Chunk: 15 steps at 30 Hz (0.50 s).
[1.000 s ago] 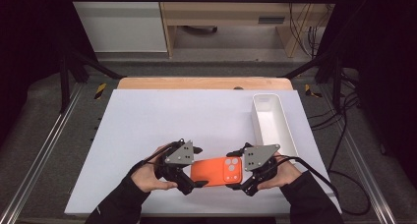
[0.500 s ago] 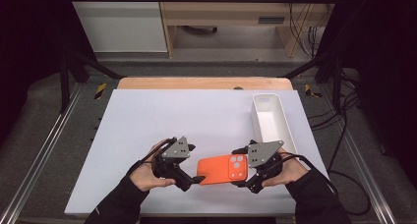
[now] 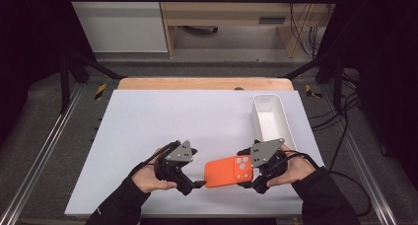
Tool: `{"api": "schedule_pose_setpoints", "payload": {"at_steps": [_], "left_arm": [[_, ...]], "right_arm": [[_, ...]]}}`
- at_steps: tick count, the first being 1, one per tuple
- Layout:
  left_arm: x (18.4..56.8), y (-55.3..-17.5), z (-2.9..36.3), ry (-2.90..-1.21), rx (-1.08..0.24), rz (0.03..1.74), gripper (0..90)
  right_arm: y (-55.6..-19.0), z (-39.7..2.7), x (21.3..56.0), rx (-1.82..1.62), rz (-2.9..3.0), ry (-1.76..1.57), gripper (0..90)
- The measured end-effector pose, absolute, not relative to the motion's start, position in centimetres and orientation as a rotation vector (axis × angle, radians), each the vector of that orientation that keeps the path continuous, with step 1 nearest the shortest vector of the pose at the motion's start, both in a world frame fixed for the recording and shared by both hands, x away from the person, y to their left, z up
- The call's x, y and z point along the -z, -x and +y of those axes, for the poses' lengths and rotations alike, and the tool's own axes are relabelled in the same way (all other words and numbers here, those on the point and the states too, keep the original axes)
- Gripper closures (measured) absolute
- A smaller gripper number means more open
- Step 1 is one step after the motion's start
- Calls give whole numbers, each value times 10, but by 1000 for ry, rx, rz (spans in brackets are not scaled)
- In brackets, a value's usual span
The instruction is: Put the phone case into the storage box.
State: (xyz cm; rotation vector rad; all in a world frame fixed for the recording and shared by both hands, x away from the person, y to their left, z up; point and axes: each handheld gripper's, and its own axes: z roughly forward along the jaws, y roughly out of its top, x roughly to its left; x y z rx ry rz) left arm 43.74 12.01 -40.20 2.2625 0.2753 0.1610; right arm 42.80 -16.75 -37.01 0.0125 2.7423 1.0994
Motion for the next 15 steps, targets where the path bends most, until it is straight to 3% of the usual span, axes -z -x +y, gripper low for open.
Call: {"api": "schedule_pose_setpoints", "payload": {"at_steps": [15], "left_arm": [[407, -435, 120, -2300, -157, 254, 0]], "right_arm": [[-430, -160, 360, -980, 2792, -20, 164]]}}
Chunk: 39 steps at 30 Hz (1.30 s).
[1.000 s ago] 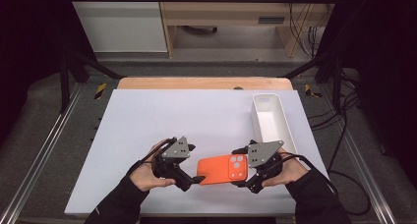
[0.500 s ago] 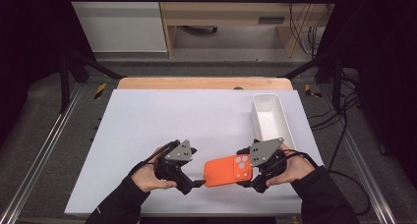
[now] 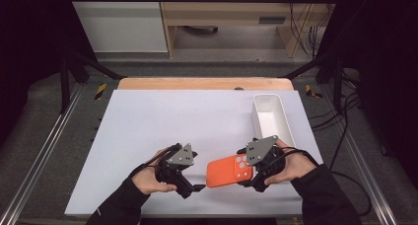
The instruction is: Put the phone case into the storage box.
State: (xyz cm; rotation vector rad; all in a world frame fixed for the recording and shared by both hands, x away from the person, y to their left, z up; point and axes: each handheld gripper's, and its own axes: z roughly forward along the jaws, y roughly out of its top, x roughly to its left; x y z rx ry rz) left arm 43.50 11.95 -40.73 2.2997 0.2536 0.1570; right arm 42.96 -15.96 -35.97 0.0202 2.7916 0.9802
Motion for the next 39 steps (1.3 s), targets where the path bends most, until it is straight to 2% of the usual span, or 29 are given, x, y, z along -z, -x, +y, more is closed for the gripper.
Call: {"api": "schedule_pose_setpoints", "payload": {"at_steps": [39], "left_arm": [[410, -436, 85, -2449, -140, 153, 0]], "right_arm": [[-435, -121, 335, -694, 2913, 55, 163]]}}
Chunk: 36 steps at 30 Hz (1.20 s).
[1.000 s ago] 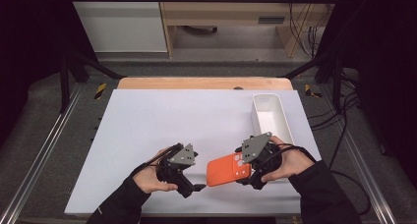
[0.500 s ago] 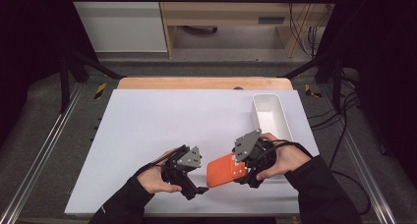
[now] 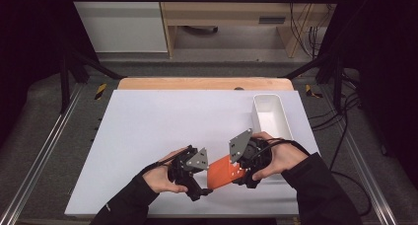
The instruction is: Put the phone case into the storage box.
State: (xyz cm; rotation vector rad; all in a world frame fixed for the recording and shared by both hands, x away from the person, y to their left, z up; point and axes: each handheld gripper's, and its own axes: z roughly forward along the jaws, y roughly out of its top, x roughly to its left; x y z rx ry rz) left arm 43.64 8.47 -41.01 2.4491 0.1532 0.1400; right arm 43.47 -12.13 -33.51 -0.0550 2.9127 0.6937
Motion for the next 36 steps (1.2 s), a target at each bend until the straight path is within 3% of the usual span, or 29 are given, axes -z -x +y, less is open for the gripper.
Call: {"api": "schedule_pose_setpoints", "payload": {"at_steps": [36], "left_arm": [[416, -437, 55, -2567, -133, 90, 12]], "right_arm": [[-437, -93, 331, -540, 2987, 44, 164]]}}
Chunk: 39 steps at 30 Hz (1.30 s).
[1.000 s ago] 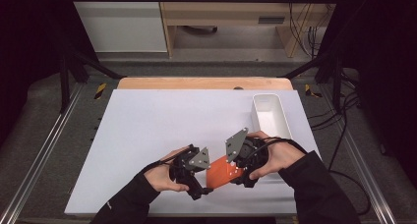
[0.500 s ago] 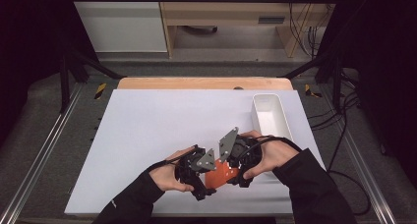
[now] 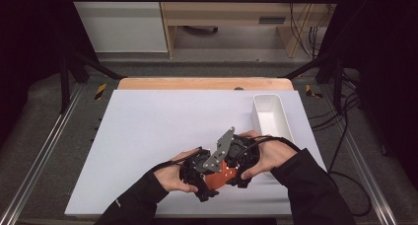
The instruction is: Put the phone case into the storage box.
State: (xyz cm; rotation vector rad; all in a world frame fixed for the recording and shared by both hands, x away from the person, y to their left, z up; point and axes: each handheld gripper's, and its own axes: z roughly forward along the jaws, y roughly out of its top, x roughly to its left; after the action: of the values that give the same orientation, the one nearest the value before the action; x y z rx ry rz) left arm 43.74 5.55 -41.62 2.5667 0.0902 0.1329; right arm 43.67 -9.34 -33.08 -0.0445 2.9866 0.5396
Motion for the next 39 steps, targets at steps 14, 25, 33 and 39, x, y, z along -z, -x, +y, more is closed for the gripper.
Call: {"api": "schedule_pose_setpoints", "payload": {"at_steps": [14, 25, 33, 39], "left_arm": [[410, -436, 53, -2566, -142, 57, 71], [410, -436, 51, -2580, -141, 50, 142], [411, -436, 49, -2605, -144, 40, 149], [411, -435, 49, -2604, -156, 45, 153]], "right_arm": [[-436, -88, 331, -534, 2986, 60, 164], [-435, -87, 330, -536, 2982, 71, 164], [-435, -86, 331, -519, 2986, 89, 163], [-434, -85, 331, -521, 2984, 99, 162]]}}
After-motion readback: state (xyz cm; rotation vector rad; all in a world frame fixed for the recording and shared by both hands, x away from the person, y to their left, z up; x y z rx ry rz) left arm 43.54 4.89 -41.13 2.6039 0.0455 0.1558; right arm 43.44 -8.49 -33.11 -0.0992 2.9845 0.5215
